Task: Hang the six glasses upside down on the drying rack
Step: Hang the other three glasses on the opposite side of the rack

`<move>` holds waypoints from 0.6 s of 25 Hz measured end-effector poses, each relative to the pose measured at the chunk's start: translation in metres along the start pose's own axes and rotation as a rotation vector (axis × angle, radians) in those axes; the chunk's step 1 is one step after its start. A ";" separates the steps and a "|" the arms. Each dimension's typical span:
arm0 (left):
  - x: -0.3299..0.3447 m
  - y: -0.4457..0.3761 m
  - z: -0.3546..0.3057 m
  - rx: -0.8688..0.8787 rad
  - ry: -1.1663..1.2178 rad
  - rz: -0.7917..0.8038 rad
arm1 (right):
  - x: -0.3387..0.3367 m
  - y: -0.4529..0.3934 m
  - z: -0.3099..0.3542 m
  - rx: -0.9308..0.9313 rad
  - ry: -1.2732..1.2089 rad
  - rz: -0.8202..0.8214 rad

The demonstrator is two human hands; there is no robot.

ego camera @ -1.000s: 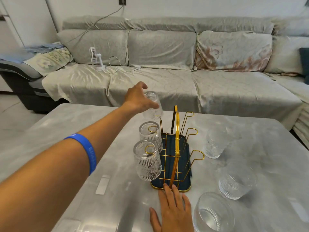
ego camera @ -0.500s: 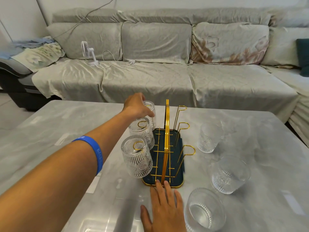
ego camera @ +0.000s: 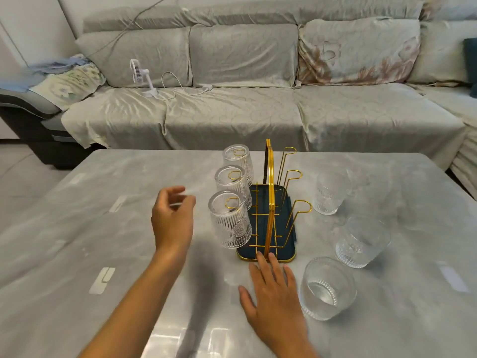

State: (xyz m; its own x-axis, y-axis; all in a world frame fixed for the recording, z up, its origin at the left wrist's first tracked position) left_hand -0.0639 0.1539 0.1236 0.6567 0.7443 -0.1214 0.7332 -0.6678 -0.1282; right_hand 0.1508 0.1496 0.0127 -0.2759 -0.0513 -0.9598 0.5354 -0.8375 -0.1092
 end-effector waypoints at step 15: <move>0.076 0.138 0.101 0.280 -1.121 0.652 | -0.036 0.108 -0.088 0.564 -0.983 -0.364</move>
State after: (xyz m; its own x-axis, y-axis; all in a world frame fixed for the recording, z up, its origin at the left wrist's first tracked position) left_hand 0.0693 0.1176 -0.0025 0.2726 -0.0280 -0.9617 0.1914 -0.9780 0.0827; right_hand 0.2887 0.1093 0.0127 -0.9644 0.0499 -0.2596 -0.0599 -0.9977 0.0308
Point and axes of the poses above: each hand's wrist, its own y-axis away from the middle knuckle, its own x-axis out of the palm, z = x × y, the point moved 5 cm from there along -y, towards the middle knuckle, and after that the axes turned 8 degrees about z, right-handed, at the moved point
